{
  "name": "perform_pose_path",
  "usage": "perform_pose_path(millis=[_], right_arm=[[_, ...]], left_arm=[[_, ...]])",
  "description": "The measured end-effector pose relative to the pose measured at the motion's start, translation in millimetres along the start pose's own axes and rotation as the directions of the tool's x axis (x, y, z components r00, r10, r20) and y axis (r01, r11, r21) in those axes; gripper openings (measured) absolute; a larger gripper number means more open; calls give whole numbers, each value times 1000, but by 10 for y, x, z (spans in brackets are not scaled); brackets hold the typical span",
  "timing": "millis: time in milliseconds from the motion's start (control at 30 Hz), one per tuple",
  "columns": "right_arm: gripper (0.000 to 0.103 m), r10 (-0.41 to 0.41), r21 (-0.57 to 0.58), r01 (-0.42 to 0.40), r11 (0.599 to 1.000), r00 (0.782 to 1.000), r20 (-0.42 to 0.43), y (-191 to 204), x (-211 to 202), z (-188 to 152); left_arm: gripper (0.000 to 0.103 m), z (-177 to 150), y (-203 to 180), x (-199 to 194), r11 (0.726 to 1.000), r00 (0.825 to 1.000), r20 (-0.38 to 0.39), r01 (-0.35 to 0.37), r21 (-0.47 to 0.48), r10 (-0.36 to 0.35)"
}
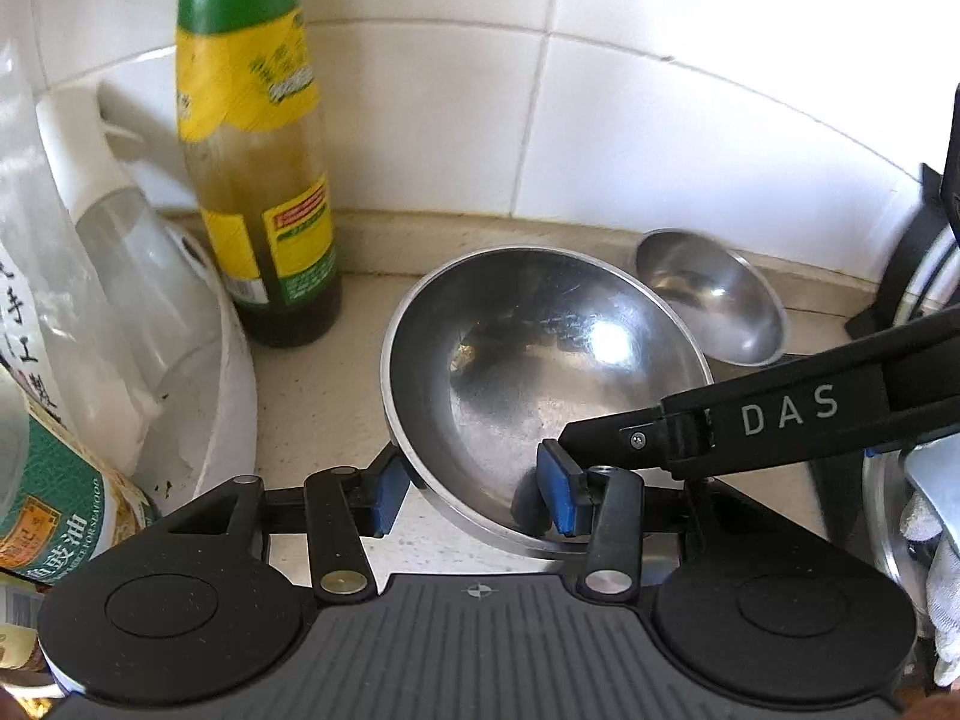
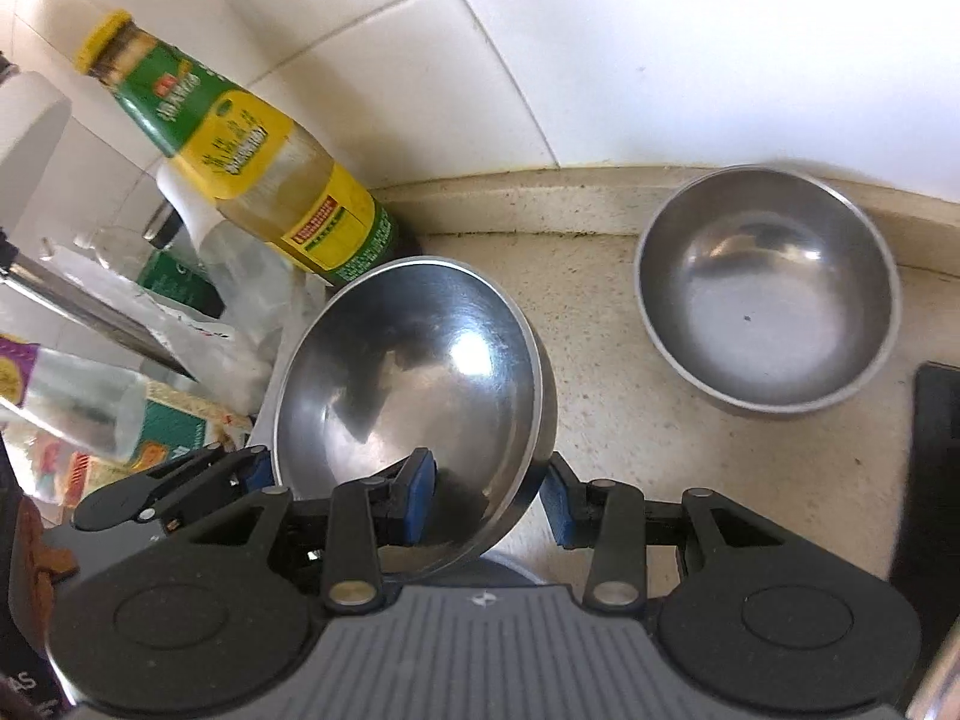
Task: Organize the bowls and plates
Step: 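Lift the large steel bowl with the right tool over another steel bowl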
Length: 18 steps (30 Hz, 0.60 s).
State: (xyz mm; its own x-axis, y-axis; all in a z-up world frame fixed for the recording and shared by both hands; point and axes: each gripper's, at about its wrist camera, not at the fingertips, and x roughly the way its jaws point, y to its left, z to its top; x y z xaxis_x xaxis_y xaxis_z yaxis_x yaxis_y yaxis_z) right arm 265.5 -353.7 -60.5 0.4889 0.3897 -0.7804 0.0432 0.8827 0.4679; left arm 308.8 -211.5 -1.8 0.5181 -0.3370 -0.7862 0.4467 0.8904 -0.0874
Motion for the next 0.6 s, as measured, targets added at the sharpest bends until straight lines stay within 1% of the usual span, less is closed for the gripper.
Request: perform_pose_path(millis=[267,433,600], right_arm=[[54,-6,-23,7,1000,999,48,123,-416,-224],[54,-8,-35,11,999,998,63,242,-582,-374],[54,-12,-40,14,999,998,65,337,-699,-514]], left_arm=[[56,-98,-163,-391,999,998,55,19,41,-22],[56,-174,-242,-608,998,996,81,18,59,-23],[56,-247,-251,-745,997,995,96,15,69,-22]])
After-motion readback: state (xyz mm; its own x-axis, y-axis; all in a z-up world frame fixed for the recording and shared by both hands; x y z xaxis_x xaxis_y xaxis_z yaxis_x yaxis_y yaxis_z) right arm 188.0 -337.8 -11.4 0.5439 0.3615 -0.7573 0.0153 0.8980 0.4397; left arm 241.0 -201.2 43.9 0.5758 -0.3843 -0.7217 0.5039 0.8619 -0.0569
